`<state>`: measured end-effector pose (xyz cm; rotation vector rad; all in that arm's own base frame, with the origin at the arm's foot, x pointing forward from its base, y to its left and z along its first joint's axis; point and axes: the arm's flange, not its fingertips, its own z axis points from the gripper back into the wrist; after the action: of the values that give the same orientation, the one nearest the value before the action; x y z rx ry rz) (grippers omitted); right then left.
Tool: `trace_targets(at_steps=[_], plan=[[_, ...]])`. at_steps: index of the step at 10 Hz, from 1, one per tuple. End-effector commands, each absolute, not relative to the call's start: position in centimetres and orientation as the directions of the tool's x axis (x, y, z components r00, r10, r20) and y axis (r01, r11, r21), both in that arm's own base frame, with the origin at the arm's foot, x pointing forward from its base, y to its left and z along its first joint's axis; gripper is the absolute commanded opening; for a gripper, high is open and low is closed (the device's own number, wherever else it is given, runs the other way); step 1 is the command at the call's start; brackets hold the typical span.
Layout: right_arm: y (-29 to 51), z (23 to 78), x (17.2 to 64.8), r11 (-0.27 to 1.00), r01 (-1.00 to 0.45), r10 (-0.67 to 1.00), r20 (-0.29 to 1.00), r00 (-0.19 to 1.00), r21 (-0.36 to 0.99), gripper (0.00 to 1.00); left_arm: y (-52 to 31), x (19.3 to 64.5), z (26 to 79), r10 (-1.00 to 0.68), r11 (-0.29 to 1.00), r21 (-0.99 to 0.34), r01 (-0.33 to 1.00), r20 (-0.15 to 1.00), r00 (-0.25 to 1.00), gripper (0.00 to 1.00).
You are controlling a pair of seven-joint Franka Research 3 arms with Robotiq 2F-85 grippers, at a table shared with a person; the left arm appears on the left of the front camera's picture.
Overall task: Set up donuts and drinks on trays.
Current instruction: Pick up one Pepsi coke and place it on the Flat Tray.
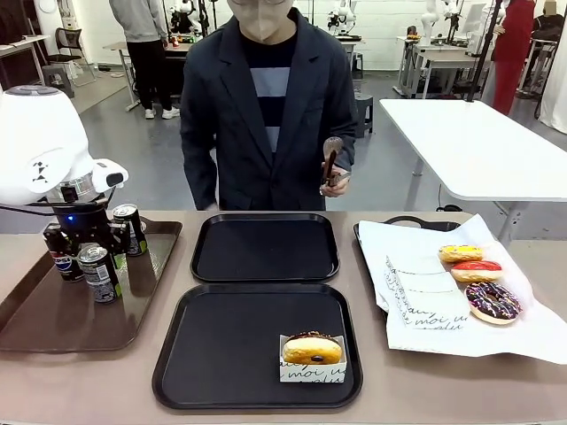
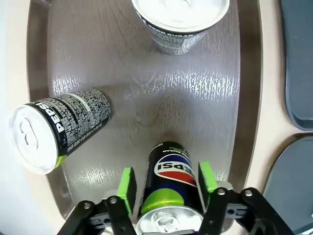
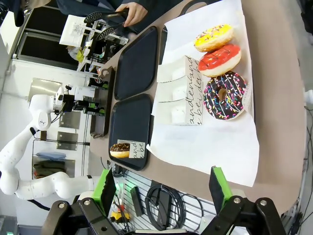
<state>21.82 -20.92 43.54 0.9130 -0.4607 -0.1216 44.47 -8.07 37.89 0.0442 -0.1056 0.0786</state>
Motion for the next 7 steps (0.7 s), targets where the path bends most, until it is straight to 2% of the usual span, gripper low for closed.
trace_targets(at_steps=[1, 6, 7], plan=[[-21.1, 43.5, 22.1, 0.594, -0.116, -0.299, 0.352, 0.887, 0.796, 1.00, -8.1, 44.7, 38.0, 0.072, 0.997, 0.025, -0.076, 0.113, 0.991, 0.49], [-21.1, 43.5, 22.1, 0.594, -0.116, -0.299, 0.352, 0.887, 0.796, 1.00, -8.1, 43.7, 39.6, 0.087, 0.996, 0.023, -0.088, 0.071, 0.994, 0.05], [-21.1, 43.5, 22.1, 0.594, -0.116, -0.299, 0.352, 0.887, 0.796, 1.00, -8.6, 42.1, 41.8, 0.078, 0.997, 0.006, -0.079, 0.075, 0.994, 0.03]])
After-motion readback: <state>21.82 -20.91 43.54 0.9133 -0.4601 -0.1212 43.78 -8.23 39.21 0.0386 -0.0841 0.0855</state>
